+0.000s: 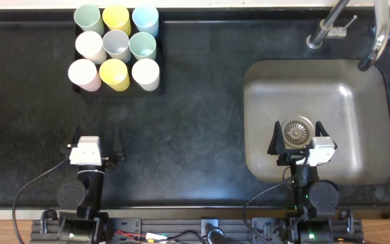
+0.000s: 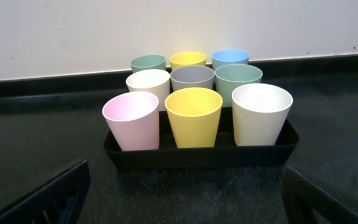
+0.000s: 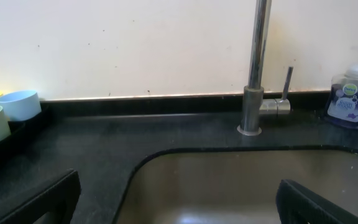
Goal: Store Cups
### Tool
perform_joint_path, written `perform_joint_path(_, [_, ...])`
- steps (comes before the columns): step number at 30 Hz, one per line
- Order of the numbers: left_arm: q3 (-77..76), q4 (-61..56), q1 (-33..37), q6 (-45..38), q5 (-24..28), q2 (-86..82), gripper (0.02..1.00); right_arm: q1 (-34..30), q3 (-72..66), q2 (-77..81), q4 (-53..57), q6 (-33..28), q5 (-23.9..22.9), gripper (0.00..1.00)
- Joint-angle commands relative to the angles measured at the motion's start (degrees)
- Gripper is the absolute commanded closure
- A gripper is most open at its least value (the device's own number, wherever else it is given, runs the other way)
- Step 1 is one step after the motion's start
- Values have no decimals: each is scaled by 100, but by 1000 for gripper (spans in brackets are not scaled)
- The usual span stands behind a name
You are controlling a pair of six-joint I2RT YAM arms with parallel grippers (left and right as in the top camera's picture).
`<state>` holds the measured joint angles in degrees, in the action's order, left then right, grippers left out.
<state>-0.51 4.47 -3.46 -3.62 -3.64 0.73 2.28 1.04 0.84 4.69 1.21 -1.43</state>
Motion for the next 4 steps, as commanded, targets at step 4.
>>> perform_joint_path(4, [7,15,-42,-107,15,-57,20,-7,-76,-63,-24,-37,44,5])
